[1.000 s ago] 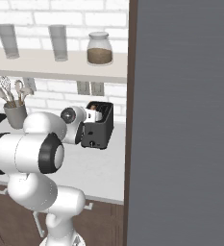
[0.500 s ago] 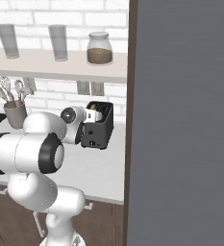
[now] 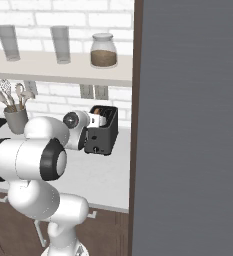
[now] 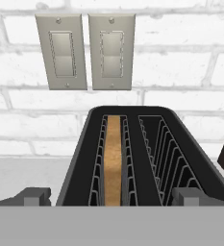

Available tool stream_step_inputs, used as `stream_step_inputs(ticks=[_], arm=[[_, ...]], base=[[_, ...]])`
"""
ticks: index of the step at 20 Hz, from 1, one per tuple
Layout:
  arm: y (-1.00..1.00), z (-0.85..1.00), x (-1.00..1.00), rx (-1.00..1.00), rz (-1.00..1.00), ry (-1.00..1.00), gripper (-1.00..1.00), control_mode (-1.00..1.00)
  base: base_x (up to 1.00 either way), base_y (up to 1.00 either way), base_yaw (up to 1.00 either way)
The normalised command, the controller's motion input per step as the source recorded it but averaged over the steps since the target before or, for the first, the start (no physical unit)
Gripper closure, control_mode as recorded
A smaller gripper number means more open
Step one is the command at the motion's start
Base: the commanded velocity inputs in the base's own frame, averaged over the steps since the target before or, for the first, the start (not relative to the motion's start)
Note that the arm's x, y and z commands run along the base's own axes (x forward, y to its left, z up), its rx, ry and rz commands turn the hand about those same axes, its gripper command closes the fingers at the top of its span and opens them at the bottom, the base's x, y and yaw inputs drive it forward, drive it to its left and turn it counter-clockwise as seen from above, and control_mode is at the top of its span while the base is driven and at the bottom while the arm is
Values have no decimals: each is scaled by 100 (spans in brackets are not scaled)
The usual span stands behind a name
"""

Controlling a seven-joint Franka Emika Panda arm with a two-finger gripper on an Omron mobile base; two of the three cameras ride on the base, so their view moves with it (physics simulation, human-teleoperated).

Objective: Start the toaster. Once the lever pops up, take the bread to the plate on the dining counter.

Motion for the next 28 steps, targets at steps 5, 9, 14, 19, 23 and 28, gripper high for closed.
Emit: stream_step_inputs(ticks=[5,9,14,19,23,28], arm=[[0,0,0,0,0,0,-100,-100],[0,0,0,0,0,0,-100,-100],[0,0,0,0,0,0,-100,-100],[0,0,0,0,0,0,-100,-100],[0,0,0,0,0,0,-100,-100],[0,0,0,0,0,0,-100,-100]], base=[[0,0,0],[0,0,0],[0,0,0],[0,0,0],[0,0,0],[0,0,0]])
